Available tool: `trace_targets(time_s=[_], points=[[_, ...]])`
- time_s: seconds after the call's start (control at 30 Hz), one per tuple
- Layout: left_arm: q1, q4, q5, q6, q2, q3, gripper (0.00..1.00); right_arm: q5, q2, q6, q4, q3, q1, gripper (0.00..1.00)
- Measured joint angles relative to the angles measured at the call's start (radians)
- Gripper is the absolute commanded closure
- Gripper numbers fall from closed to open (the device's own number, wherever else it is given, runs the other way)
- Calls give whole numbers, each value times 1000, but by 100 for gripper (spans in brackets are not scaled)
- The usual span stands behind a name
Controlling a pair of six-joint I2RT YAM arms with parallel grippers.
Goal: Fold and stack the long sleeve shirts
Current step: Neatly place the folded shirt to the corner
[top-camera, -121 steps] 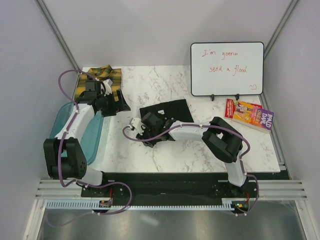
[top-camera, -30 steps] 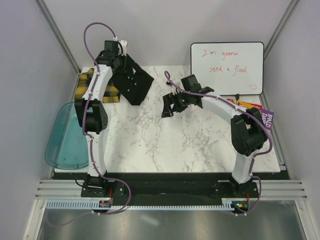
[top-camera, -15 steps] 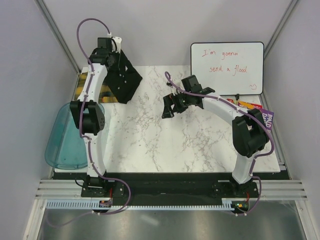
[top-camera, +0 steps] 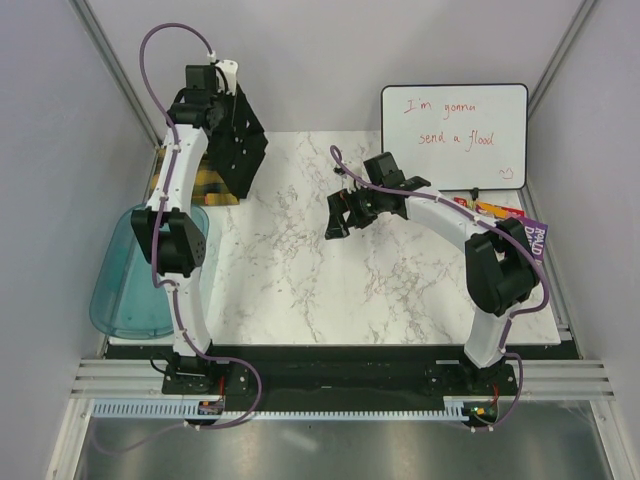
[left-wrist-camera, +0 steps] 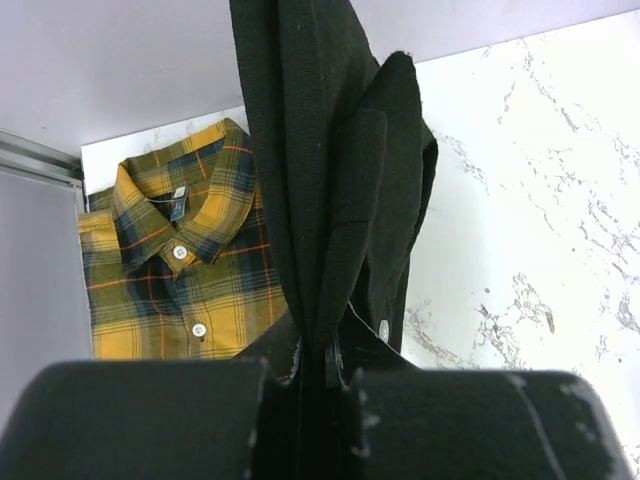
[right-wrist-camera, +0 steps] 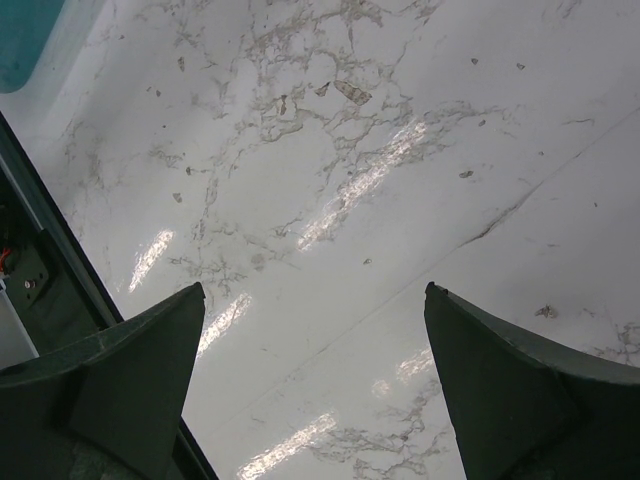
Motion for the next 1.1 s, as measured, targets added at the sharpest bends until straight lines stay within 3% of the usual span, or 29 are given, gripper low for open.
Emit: trace_targets(time_s=[0.43,1.1], points=[[9,-1,-19,0,-12,0,98,3,-8,-3,0,-10,0,2],[184,112,-8,2,43,-66,98,3,-15,-3,0,-11,0,2]])
